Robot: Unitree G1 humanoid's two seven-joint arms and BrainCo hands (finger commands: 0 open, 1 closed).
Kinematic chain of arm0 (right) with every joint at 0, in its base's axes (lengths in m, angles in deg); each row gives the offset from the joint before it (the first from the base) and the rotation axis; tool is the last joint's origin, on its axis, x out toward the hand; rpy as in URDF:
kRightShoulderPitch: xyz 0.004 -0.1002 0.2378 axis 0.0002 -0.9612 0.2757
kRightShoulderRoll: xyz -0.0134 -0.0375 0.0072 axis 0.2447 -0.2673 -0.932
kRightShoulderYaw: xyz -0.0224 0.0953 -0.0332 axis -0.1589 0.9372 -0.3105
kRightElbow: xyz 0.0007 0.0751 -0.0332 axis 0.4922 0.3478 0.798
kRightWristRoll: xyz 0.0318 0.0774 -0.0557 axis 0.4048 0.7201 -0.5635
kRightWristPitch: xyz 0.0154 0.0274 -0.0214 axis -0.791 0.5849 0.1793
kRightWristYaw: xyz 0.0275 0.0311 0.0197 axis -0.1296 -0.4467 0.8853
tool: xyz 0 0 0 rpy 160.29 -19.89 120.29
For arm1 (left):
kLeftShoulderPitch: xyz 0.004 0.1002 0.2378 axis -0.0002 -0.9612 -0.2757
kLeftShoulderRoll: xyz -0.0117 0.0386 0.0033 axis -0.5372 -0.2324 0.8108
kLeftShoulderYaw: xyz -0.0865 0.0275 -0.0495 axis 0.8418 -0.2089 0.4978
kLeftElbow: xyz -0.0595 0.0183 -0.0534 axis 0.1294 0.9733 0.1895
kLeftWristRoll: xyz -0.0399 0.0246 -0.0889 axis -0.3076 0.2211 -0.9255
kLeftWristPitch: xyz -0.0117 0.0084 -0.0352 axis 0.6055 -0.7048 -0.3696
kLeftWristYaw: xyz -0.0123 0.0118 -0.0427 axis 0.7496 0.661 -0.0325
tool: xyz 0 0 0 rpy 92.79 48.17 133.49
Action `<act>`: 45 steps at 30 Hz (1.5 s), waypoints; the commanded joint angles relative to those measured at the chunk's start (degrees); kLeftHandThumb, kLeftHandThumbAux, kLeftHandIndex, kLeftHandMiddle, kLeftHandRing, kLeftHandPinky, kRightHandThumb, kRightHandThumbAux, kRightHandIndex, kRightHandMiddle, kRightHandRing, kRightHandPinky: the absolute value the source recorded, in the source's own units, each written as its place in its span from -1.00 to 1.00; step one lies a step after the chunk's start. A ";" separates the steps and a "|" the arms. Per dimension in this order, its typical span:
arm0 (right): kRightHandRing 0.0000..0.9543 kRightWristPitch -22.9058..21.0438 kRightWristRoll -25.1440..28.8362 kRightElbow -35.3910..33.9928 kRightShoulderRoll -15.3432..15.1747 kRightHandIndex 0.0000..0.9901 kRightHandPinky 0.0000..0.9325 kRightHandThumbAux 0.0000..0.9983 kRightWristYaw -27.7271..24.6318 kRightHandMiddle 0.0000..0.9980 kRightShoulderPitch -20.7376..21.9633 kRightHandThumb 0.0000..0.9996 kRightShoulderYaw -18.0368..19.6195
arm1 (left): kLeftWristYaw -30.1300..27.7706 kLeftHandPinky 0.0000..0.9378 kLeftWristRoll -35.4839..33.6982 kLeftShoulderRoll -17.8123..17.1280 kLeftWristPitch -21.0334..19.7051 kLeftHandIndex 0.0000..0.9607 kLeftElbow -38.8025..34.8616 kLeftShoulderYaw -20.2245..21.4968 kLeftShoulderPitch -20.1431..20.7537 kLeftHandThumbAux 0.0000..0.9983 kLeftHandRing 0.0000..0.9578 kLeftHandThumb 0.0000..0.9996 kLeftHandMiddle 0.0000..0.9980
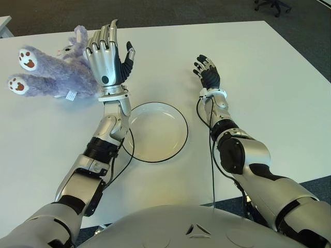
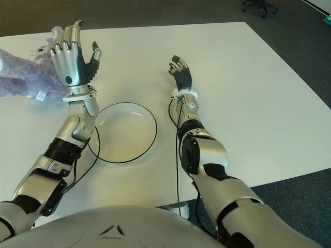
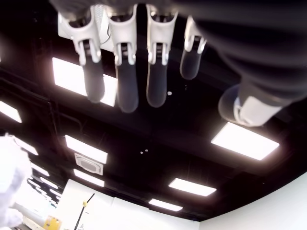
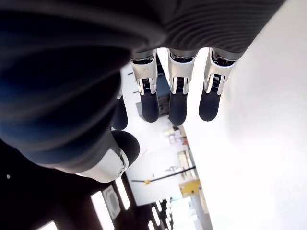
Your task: Put the doll into the plate.
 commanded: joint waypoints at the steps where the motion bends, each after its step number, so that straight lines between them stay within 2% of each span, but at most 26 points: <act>1: -0.72 -2.34 0.02 2.19 0.53 -0.61 -0.65 0.46 0.29 -0.70 -2.92 0.34 -0.17 | -0.07 -0.25 1.31 -0.33 -2.12 -0.63 -2.79 1.43 -2.55 -0.23 -0.35 0.01 -0.41; 5: -0.72 -2.52 0.20 2.24 0.44 -0.59 -0.65 0.44 0.19 -0.70 -2.87 0.33 -0.16 | -0.52 -0.21 1.72 -0.26 -3.39 -0.63 -3.67 1.90 -3.01 -0.25 -0.31 -0.01 -0.39; 9: -0.71 -2.76 0.31 2.34 0.37 -0.58 -0.65 0.41 0.27 -0.69 -2.81 0.32 -0.10 | -0.67 -0.31 2.14 0.22 -4.98 -0.66 -3.99 2.26 -3.15 -0.24 -0.35 -0.04 -0.42; 16: -0.72 -2.83 0.19 2.41 0.20 -0.57 -0.66 0.38 0.32 -0.69 -2.69 0.29 -0.19 | 0.85 -0.34 2.51 0.99 -6.96 -0.69 -4.04 3.05 -3.29 -0.23 -0.38 -0.08 -0.44; 22: -0.73 -2.66 -0.18 2.44 0.14 -0.58 -0.68 0.39 0.74 -0.69 -2.71 0.27 -0.64 | 1.87 -0.26 2.21 1.19 -7.77 -0.67 -5.44 4.16 -4.42 -0.25 -0.36 -0.13 -0.43; 27: -0.73 -2.33 -0.37 2.39 0.14 -0.58 -0.67 0.42 0.94 -0.69 -2.73 0.26 -1.00 | 2.13 -0.29 1.15 1.50 -7.45 -0.67 -6.07 5.58 -5.14 -0.25 -0.37 -0.13 -0.45; 39: -0.73 -2.54 0.61 2.39 0.10 -0.58 -0.67 0.46 -0.49 -0.71 -2.60 0.33 -0.34 | 3.73 -0.42 0.55 2.23 -6.57 -0.71 -5.20 7.72 -5.34 -0.23 -0.44 0.04 -0.48; 45: -0.74 -2.76 0.57 2.45 -0.01 -0.58 -0.67 0.47 -0.63 -0.71 -2.57 0.33 -0.31 | 3.45 -0.39 0.55 2.39 -7.25 -0.70 -5.77 8.41 -5.84 -0.24 -0.44 0.07 -0.48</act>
